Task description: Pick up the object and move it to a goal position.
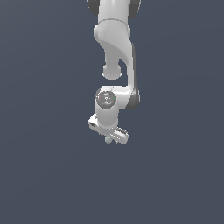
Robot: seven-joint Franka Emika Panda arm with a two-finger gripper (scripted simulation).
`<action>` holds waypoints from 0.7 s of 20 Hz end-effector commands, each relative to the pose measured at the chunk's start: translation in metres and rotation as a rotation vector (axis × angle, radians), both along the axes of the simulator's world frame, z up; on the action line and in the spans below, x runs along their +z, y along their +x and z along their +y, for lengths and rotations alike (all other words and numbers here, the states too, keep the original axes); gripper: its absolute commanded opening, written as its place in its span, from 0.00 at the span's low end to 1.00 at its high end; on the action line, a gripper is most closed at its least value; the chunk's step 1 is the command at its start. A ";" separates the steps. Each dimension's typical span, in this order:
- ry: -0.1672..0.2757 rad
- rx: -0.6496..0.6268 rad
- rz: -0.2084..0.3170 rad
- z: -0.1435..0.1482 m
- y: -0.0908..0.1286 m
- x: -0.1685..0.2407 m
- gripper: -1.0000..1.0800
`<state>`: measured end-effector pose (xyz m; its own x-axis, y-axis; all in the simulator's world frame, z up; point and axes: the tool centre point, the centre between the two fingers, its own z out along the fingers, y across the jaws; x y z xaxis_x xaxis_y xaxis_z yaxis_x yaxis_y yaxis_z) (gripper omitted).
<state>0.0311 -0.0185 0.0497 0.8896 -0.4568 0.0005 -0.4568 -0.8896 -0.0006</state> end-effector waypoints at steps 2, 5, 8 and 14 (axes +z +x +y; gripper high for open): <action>0.000 -0.002 0.001 0.000 -0.001 -0.019 0.96; 0.000 -0.002 0.001 0.000 -0.001 -0.027 0.96; 0.000 -0.002 0.001 0.000 0.000 -0.029 0.96; 0.000 -0.002 0.001 0.000 0.000 -0.029 0.00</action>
<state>0.0314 -0.0183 0.0211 0.8886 -0.4588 -0.0004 -0.4588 -0.8886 -0.0001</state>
